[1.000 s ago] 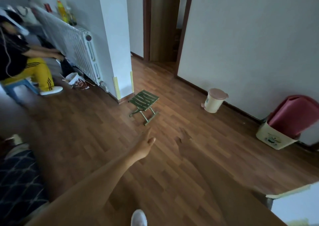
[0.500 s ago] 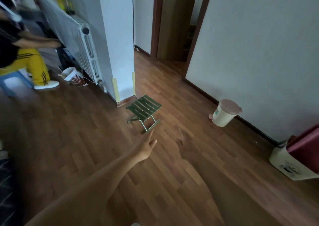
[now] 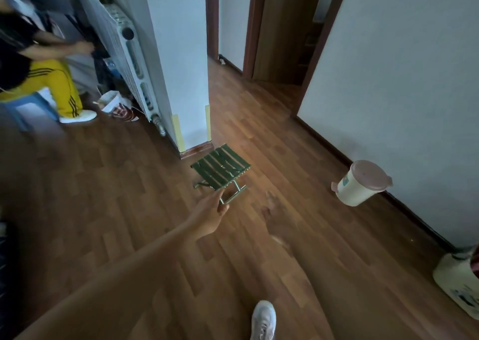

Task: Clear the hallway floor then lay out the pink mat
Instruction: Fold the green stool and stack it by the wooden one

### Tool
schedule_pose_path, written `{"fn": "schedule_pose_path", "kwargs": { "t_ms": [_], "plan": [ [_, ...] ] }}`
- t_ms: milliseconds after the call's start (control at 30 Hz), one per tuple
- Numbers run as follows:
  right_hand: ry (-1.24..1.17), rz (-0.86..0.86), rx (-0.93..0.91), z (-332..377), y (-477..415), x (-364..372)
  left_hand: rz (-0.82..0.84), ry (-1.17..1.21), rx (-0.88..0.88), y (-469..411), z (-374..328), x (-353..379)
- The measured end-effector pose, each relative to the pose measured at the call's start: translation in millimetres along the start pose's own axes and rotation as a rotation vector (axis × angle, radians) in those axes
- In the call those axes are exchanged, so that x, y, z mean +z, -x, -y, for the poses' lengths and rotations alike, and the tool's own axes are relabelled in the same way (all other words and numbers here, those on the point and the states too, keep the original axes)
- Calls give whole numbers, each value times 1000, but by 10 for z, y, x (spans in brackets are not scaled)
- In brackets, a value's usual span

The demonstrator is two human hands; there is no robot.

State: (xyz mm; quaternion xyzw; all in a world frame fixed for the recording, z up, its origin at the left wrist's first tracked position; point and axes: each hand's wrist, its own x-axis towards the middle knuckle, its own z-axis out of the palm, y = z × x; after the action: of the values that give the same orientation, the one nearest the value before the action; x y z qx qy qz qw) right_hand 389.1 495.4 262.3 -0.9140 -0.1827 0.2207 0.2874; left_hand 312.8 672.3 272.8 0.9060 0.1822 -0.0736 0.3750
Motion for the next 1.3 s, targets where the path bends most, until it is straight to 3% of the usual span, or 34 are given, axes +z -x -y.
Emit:
{"fn": "schedule_pose_path", "kwargs": {
  "t_ms": [333,600,1300],
  "plan": [
    [79,212,-115,-545,-1495,-592,-79,75,-157,-1265,-348,281],
    [154,257,-175,-643,-2411,-649,-134,94,-253,-2023,-267,336],
    [395,388,-231,-788,-4585,389,-71,159,-409,-3855,1227,264]
  ]
}}
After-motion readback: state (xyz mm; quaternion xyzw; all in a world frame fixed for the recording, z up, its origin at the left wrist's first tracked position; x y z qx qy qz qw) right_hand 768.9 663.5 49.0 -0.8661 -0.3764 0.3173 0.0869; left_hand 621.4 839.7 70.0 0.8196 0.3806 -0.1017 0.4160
